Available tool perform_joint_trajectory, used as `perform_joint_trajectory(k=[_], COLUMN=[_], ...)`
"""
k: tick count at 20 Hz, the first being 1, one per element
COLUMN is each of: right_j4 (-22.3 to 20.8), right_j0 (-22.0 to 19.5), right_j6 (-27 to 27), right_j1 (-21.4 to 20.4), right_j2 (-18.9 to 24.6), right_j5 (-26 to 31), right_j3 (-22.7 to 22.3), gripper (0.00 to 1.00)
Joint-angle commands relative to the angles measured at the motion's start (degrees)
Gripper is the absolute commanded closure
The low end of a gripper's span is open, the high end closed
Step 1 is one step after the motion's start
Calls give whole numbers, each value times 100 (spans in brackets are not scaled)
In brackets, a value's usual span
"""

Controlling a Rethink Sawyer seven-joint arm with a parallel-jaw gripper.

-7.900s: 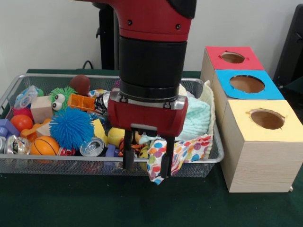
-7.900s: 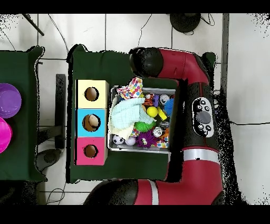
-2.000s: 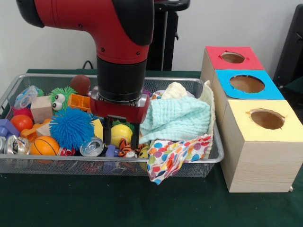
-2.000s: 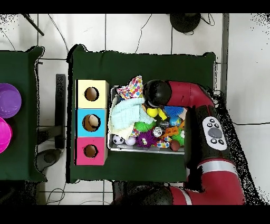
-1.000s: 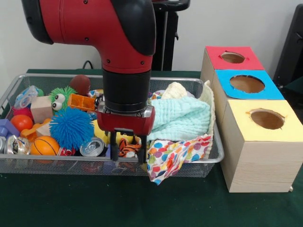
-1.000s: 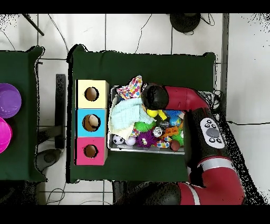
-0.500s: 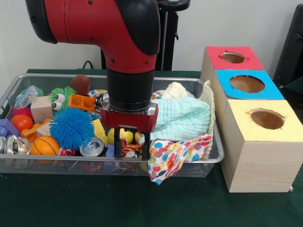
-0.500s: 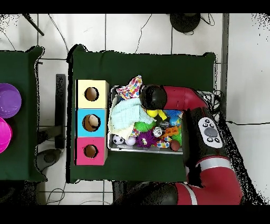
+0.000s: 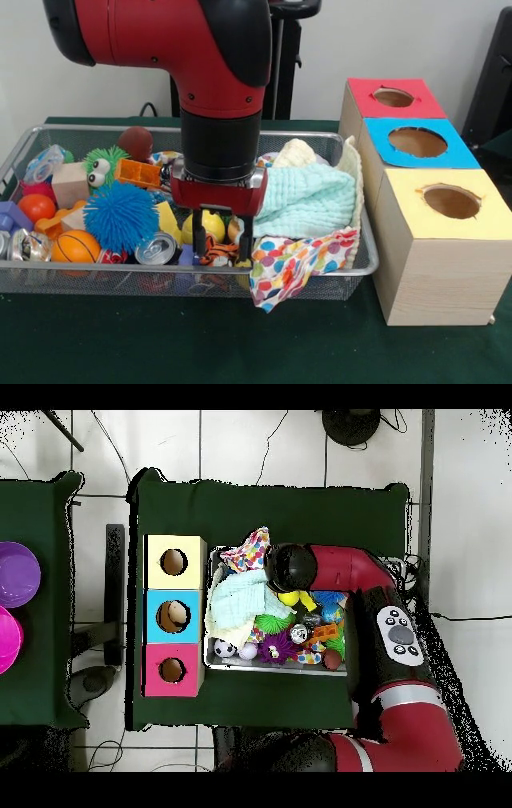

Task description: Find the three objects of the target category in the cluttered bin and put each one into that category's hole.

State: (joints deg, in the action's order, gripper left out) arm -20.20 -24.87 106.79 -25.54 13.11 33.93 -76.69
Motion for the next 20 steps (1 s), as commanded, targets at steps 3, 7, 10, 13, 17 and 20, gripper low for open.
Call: perform_joint_trajectory(k=[3,7,10,13,17,20], right_j4=[-598,-723,-834,-917,-1014,-1003], right_j0=[-147,-167,-117,-115,-102,-209], right_j6=[-948,-759,-620,-573,-531,-596], right_j1=[195,283,377,421,390,471], right_j2=[180,189,123,65,21,155], right_j5=[324,14,-44,34,86,43], right_j3=[-573,-713,-613,-603,-726,-815], gripper=[0,0,0,0,0,0])
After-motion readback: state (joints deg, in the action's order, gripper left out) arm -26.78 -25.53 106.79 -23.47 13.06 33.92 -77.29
